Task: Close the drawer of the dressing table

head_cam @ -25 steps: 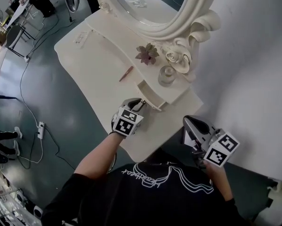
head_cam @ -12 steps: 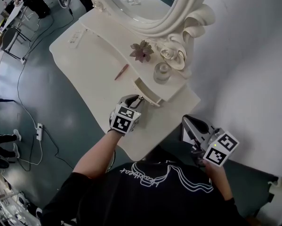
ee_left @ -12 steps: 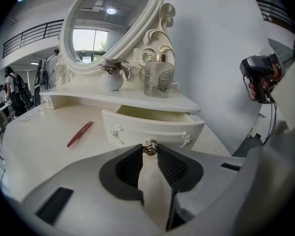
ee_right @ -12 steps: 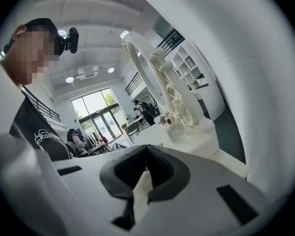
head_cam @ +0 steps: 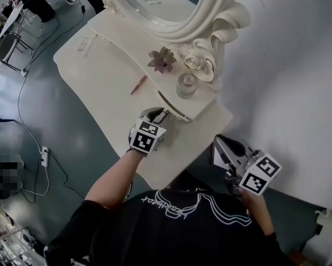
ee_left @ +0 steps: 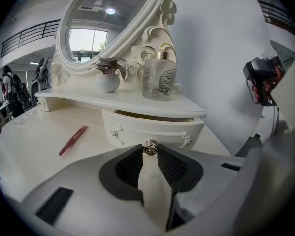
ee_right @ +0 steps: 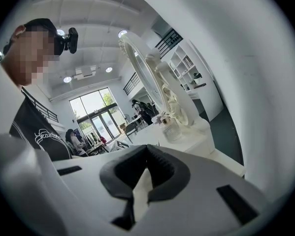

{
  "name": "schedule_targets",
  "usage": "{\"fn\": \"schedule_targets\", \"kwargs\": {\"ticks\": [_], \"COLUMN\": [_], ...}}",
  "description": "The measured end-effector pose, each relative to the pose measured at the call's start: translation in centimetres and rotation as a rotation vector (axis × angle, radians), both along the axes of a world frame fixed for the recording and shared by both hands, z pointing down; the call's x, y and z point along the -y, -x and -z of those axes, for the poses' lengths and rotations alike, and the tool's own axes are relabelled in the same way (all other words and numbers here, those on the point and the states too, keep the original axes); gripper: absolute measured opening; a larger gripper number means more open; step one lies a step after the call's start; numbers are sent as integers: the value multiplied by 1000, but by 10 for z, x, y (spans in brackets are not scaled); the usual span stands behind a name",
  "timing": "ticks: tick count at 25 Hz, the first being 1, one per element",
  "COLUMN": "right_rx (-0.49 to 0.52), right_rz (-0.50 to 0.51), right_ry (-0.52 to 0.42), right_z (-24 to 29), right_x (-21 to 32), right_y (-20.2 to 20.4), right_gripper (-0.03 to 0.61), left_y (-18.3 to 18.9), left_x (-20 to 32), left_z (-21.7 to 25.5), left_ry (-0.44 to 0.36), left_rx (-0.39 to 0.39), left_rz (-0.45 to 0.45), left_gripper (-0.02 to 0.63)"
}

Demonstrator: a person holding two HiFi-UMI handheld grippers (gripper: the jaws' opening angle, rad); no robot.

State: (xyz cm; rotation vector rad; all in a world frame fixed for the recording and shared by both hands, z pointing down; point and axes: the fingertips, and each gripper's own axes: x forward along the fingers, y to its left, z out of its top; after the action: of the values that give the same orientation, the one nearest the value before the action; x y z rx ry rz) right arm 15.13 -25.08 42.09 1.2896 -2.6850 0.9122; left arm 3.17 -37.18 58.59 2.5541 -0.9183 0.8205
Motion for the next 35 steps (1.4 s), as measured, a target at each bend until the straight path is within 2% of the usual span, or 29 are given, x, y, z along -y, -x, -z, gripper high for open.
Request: {"fn": "schedule_targets", "kwargs": {"ticks": [8,30,32,35], "right_rx": [-5,-3,-3,0], "right_rz": [-12,-35,-28,-24], "right_ry": [9,20,18,18], "right_z": [-3,-8,-7,-7], "right_x": [3,7,4,1], "right_y": [-7,-10,-6,-4], "right_gripper": [5,5,5,5], "left_y": [-10,-26,-24,-19], "left_x": [5,18,17,14], "left_z": [-2,-2,-2,3], "left_ry": [23,19,23,30], "left_rx": [-10,-52,-59,-102], "left_rz": [-18,-21,-12,6], "left_gripper": [97,97,105,149]}}
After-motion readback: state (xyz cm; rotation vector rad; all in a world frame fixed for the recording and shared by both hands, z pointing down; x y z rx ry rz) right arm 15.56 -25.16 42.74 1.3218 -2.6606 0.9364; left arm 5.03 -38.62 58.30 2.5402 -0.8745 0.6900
